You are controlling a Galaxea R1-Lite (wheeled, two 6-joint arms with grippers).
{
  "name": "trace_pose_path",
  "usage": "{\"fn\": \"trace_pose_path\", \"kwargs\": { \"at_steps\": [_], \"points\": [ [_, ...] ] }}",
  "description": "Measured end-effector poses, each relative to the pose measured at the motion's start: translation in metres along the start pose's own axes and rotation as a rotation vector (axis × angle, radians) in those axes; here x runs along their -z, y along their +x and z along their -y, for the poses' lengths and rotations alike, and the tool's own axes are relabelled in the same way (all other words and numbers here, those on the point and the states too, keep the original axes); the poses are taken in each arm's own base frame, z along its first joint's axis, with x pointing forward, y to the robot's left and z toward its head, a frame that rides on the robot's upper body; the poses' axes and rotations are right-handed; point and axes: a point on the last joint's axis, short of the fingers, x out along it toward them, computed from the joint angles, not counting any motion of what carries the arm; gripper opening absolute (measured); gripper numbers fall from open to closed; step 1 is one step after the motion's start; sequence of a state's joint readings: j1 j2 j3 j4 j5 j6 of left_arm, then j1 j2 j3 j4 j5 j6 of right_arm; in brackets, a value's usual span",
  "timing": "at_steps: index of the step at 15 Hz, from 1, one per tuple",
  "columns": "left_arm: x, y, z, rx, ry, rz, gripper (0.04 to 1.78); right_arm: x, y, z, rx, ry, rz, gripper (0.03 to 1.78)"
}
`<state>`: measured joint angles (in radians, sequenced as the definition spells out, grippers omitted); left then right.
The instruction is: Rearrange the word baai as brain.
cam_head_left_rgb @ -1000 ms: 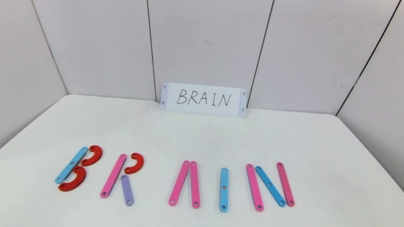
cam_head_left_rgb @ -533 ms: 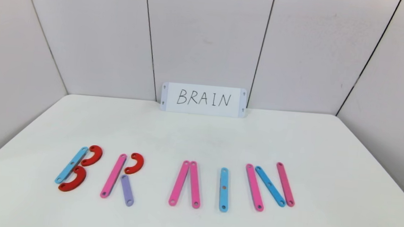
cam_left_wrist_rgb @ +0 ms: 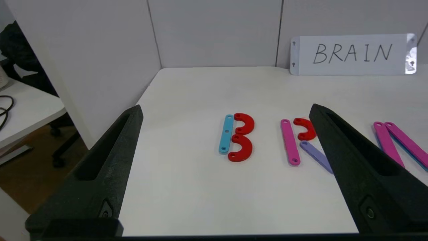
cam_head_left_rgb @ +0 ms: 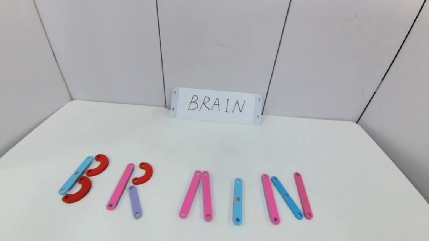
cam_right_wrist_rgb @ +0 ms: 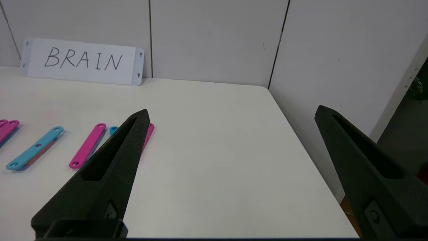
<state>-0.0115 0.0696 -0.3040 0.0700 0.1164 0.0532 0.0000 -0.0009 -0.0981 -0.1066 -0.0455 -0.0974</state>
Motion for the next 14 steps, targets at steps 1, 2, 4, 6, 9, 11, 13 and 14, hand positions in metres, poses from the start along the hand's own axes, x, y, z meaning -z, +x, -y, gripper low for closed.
{"fn": "trace_pose_path", "kwargs": {
  "at_steps": [1,2,4,6,9,11,13,14],
  "points": [
    [0.013,0.002,0.001,0.01,0.0,0.003,1.74,0.007,0.002,-0.001,-0.002,-0.011,0.0,1.73],
    [0.025,0.004,0.002,0.016,0.001,0.007,1.74,0.013,0.003,-0.001,-0.004,-0.019,-0.006,1.73],
    [0.05,0.01,0.005,0.033,0.003,-0.005,1.74,0.022,0.004,-0.002,-0.01,-0.017,-0.051,1.73],
    [0.063,0.011,0.007,0.081,0.0,-0.038,1.74,0.027,0.004,-0.003,-0.029,-0.016,-0.088,1.73],
    [0.076,0.01,0.008,0.123,0.003,-0.135,1.74,0.038,0.003,-0.005,-0.074,-0.003,-0.192,1.73],
    [0.078,0.01,0.008,0.122,0.002,-0.156,1.74,0.039,0.002,-0.005,-0.07,0.048,-0.202,1.73],
    [0.078,0.01,0.008,0.123,0.002,-0.156,1.74,0.039,0.002,-0.005,-0.067,0.062,-0.202,1.73],
    [0.078,0.01,0.008,0.123,0.003,-0.156,1.74,0.039,0.002,-0.005,-0.067,0.062,-0.202,1.73]
  ]
}}
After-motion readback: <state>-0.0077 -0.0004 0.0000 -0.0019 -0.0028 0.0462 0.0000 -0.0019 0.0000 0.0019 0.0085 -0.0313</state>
